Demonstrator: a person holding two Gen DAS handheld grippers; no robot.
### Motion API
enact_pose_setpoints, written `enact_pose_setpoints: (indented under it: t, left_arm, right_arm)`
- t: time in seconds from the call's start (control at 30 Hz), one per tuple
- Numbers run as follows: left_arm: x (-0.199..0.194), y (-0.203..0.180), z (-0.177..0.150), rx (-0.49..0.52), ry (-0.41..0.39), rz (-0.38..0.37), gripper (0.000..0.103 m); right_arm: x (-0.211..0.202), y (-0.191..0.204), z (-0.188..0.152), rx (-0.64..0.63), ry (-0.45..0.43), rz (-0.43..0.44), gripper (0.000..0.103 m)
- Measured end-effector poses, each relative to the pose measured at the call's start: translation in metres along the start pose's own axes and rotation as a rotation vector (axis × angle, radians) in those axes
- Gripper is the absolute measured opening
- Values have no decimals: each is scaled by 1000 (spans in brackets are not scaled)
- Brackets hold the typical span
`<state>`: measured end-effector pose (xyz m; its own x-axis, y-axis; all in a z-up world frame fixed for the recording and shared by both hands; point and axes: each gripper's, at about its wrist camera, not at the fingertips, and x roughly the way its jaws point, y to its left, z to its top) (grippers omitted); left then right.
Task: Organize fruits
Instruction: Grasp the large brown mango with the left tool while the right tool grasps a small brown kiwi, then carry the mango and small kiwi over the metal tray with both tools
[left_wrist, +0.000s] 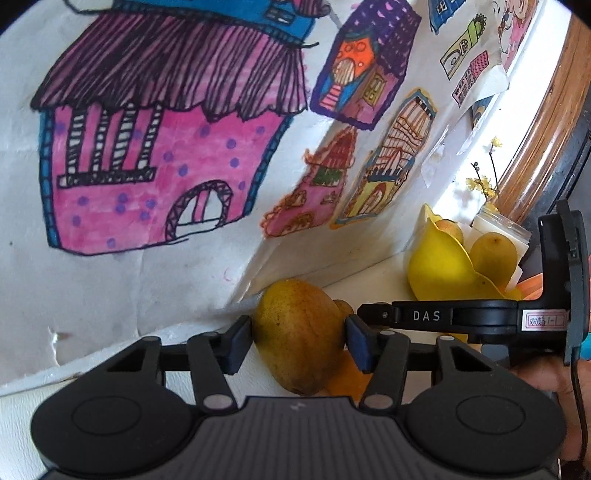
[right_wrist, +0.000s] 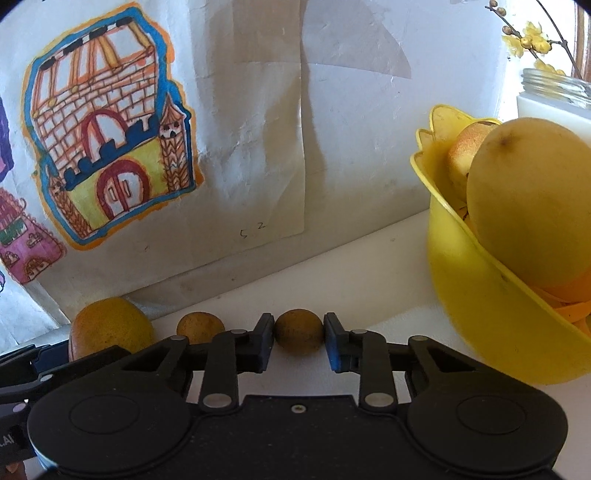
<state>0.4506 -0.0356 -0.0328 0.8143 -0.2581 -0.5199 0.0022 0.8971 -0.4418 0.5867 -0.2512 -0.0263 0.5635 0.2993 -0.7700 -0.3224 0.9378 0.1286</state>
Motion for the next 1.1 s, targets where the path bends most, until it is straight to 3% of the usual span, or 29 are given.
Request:
enact_pose_setpoints:
  t: [0.23, 0.5, 0.87, 1.1]
  left_arm:
    - [-8, 5, -1, -9, 10, -8, 58]
    - [-45, 16, -16, -14, 28, -23, 58]
    - [-107, 18, -39, -34, 62, -58, 58]
    - [-136, -9, -47, -7, 61, -97, 58]
  right_arm:
    - [-7, 10, -4, 7, 28, 5, 31]
    - [-36, 27, -18, 3, 45, 41, 31]
    - [-116, 61, -60, -7, 32, 107, 31]
    - [-182, 52, -87, 4, 0, 95, 31]
